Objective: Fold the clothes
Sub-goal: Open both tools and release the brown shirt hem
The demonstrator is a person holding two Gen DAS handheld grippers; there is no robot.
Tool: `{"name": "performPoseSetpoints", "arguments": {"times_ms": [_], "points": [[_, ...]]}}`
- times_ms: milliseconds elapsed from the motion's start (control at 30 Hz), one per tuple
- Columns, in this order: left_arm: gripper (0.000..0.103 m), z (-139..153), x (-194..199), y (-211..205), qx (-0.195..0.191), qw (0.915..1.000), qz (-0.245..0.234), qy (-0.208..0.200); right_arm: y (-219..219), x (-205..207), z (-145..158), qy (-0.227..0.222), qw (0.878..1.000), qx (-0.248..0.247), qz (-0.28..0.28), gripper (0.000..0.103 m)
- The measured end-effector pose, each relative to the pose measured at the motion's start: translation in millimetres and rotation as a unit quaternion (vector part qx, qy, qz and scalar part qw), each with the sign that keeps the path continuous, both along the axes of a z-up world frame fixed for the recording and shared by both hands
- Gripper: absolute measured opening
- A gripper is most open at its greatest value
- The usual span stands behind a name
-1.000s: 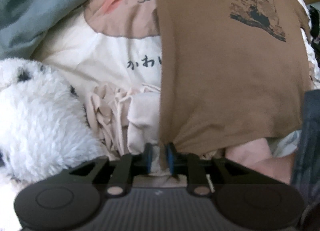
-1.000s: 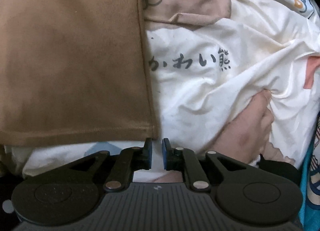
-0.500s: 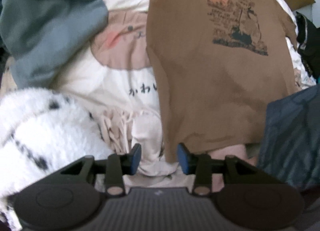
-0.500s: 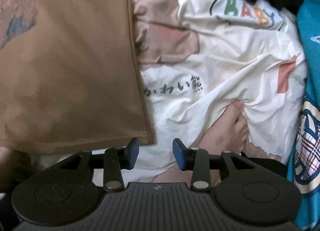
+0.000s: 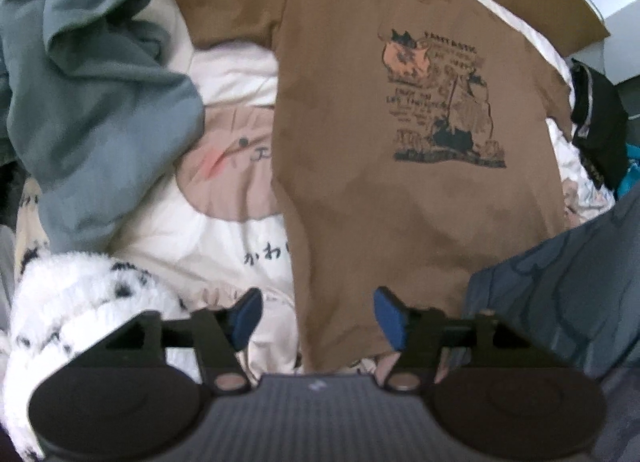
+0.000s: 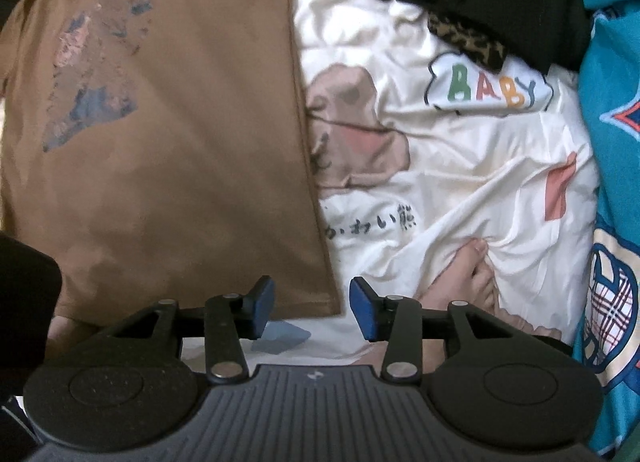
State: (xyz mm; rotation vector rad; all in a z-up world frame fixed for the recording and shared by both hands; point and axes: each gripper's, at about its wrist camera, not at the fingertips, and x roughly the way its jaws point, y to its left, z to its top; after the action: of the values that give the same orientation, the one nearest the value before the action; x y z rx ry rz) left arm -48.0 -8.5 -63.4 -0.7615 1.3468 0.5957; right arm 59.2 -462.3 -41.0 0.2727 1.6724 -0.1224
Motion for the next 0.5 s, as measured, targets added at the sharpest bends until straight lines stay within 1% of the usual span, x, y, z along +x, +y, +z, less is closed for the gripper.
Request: {"name": "performPoseSetpoints", "arguments": {"times_ms": [133,167,300,333,367,433,500], "points": [[0.079,9.4,5.0,1.3,0.015,0.9999,-0.005,-0.006,2.7,6.7,16.8,-0.028,1.0,0.012,0.008,0.059],[0.081,12.3,5.5,1.9,0.019,0.9998,-0.004,-0.008,3.2,8.2,21.4,-0.037,0.999,0.012,0.006,0.063],[0.083,23.7,6.7,6.2,0.031,0.9993,0.003,-0.022,7.6,12.4,38.4,-0.065,0.998,0.018,0.015,0.072],[0.084,26.4,7.1,7.1,0.034,0.9991,0.005,-0.026,8.4,13.0,41.8,-0.068,0.997,0.021,0.017,0.072],[0.088,29.1,7.7,8.0,0.037,0.9989,0.005,-0.03,8.6,13.7,45.3,-0.073,0.997,0.023,0.016,0.073],[0.09,34.4,9.7,9.7,0.043,0.9985,0.004,-0.035,9.1,15.1,52.6,-0.083,0.996,0.027,0.016,0.075],[0.091,39.5,12.3,11.9,0.048,0.9981,0.001,-0.039,10.3,16.8,60.7,-0.094,0.995,0.028,0.016,0.079]]}}
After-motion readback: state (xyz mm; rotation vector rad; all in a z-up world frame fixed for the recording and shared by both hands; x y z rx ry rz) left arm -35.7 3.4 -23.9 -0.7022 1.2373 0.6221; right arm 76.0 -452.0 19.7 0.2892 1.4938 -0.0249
